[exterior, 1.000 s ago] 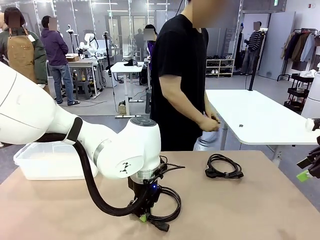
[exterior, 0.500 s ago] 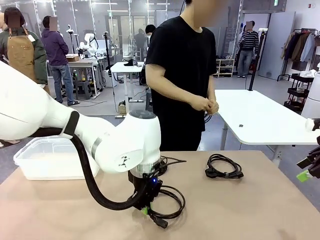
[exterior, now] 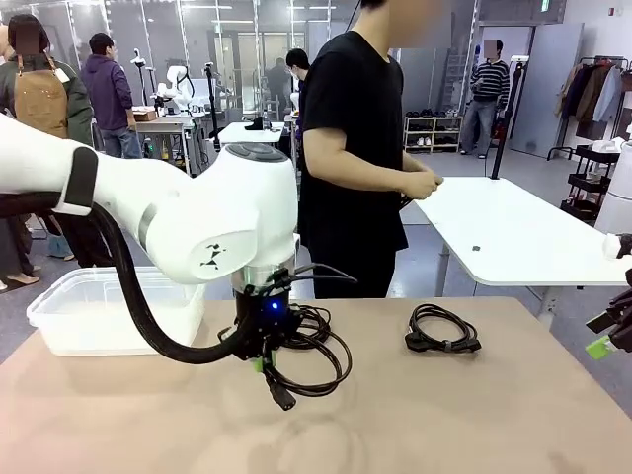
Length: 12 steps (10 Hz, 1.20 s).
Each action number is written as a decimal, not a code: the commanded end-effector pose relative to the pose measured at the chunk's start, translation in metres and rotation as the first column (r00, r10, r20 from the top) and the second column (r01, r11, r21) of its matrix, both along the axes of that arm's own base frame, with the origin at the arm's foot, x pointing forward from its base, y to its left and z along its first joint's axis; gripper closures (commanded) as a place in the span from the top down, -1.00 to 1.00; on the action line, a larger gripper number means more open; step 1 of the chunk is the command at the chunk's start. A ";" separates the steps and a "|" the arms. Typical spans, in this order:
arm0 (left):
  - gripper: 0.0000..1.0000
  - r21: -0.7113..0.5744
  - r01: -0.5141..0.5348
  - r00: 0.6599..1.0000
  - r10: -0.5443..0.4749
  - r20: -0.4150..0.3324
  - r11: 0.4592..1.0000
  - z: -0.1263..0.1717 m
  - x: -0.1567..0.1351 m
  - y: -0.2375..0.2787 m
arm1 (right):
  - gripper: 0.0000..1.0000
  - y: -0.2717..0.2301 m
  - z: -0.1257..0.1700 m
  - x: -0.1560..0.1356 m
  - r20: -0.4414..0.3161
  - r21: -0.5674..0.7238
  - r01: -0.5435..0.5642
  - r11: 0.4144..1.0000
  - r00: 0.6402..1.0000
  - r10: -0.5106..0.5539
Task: Organize and store the cables.
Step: Place the Power Cable into the Organizing box.
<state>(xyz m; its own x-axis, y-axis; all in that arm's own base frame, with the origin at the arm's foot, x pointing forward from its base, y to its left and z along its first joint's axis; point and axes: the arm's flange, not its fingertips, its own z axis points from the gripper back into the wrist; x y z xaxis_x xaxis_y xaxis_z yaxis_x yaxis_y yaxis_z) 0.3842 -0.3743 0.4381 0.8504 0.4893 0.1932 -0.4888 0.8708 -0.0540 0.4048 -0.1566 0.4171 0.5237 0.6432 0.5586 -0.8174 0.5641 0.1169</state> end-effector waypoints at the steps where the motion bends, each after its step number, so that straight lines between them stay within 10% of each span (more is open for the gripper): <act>1: -0.88 0.017 0.015 0.999 -0.016 0.035 1.000 0.002 0.004 0.000 | 1.00 -0.002 0.001 -0.001 -0.002 -0.012 -0.017 1.000 1.000 0.017; 8: -0.88 0.006 0.010 1.000 -0.011 0.013 1.000 0.004 0.002 0.002 | 1.00 -0.002 0.001 -0.001 -0.002 -0.012 -0.017 1.000 1.000 0.017; 9: -0.62 0.007 0.012 1.000 -0.012 0.015 1.000 0.002 0.002 0.002 | 1.00 -0.002 0.001 -0.001 -0.002 -0.012 -0.017 1.000 1.000 0.017; 12: -0.62 0.069 0.201 0.972 -0.208 0.106 0.977 0.064 0.026 0.059 | 1.00 -0.002 0.001 -0.001 -0.002 -0.012 -0.017 1.000 1.000 0.017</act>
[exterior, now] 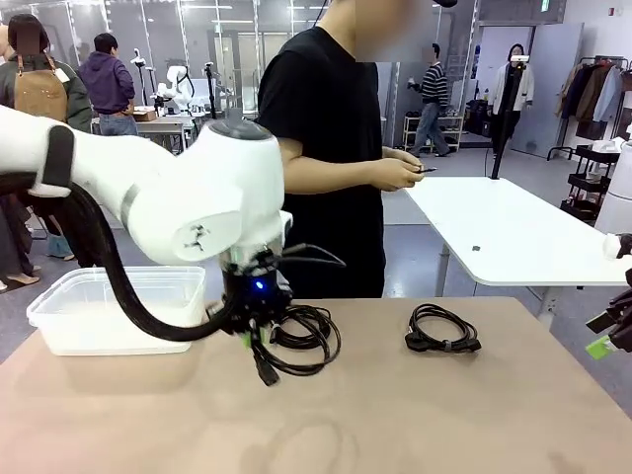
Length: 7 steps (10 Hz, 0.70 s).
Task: Organize and store the cables.
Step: Place the Power Cable into the Organizing box.
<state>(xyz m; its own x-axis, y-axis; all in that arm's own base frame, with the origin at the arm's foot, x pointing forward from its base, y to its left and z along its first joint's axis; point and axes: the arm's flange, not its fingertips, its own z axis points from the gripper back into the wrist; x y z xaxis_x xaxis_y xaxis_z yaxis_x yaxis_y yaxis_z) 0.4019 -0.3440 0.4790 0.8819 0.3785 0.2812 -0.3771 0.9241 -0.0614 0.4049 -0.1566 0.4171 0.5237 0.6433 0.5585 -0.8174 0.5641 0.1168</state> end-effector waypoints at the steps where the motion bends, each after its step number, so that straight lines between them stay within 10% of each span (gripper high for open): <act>1: -0.62 0.021 0.151 0.988 -0.152 0.019 0.988 0.038 0.021 0.052 | 1.00 -0.002 0.001 -0.001 -0.002 -0.011 -0.017 1.000 1.000 0.016; 7: -0.62 0.142 0.178 0.981 -0.187 0.050 0.974 0.069 0.086 0.143 | 1.00 -0.002 0.001 -0.001 -0.002 -0.011 -0.017 1.000 1.000 0.016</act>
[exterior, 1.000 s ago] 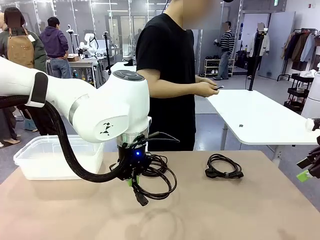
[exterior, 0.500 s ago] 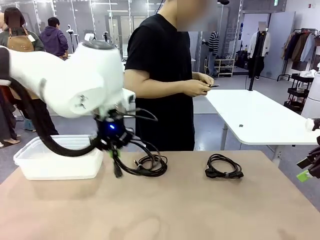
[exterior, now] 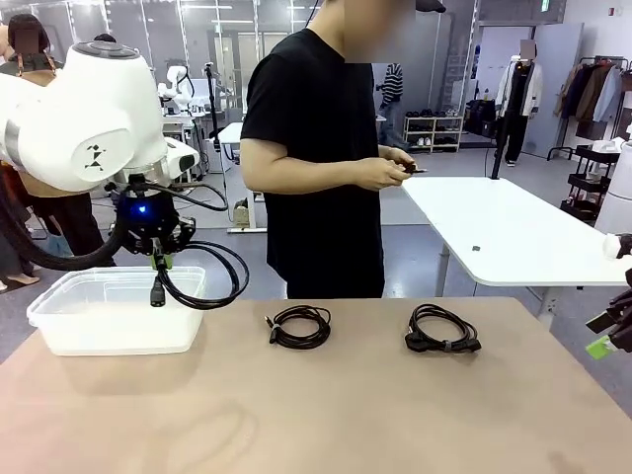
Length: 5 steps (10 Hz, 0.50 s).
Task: Organize and store the cables.
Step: Place the Power Cable into the Organizing box.
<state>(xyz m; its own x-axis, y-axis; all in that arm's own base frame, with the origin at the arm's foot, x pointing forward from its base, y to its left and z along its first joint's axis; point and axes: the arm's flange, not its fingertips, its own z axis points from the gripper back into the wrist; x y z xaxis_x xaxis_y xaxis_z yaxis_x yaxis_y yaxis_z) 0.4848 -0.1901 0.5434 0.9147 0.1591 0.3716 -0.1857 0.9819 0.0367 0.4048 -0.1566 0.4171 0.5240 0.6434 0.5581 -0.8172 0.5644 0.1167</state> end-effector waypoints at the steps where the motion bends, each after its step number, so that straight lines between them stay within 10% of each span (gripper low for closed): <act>1: -0.62 0.010 0.014 1.000 -0.014 0.012 1.000 0.003 0.003 -0.012 | 1.00 -0.002 0.001 -0.001 -0.002 -0.011 -0.017 1.000 1.000 0.017; 5: -0.62 0.000 0.000 1.000 0.000 0.000 1.000 0.000 0.000 0.000 | 1.00 -0.002 0.001 -0.001 -0.002 -0.011 -0.017 1.000 1.000 0.017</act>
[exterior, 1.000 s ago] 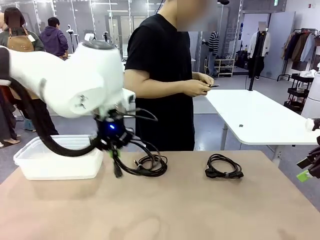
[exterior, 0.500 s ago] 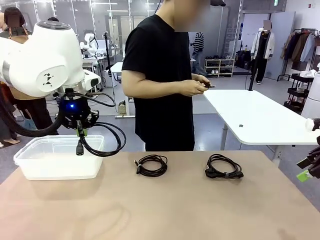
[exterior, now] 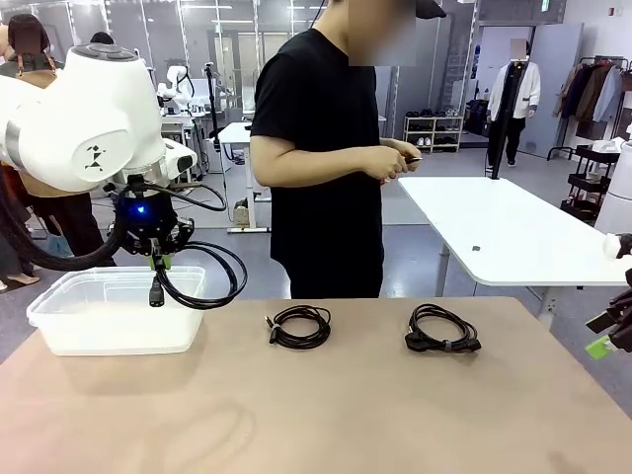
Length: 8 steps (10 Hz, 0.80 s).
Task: Organize and store the cables.
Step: Place the Power Cable into the Organizing box.
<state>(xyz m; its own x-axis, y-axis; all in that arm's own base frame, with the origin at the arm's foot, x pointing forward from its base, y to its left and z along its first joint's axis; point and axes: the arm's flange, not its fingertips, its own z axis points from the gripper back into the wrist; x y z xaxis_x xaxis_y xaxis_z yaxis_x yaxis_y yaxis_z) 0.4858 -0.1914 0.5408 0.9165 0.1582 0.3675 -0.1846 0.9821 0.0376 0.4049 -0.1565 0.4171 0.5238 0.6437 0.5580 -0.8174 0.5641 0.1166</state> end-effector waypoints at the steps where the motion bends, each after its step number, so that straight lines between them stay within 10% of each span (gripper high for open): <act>1: -0.62 0.000 0.000 1.000 0.000 0.000 1.000 0.000 0.000 0.000 | 1.00 -0.002 0.001 -0.001 -0.002 -0.011 -0.016 1.000 1.000 0.016; 4: -0.62 0.022 0.117 0.986 -0.113 -0.125 0.993 0.010 0.039 0.057 | 1.00 -0.002 0.001 -0.001 -0.002 -0.011 -0.016 1.000 1.000 0.016; 8: -0.62 -0.004 0.187 0.978 -0.186 -0.098 0.982 -0.002 0.079 0.135 | 1.00 -0.002 0.001 -0.001 -0.002 -0.011 -0.016 1.000 1.000 0.016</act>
<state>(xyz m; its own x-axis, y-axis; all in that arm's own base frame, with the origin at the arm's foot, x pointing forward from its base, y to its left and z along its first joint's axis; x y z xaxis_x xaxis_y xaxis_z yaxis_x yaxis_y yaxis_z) 0.5524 -0.0586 0.5381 0.9629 -0.0116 0.2696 -0.0101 0.9968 0.0788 0.4049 -0.1563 0.4172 0.5236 0.6441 0.5576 -0.8176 0.5638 0.1166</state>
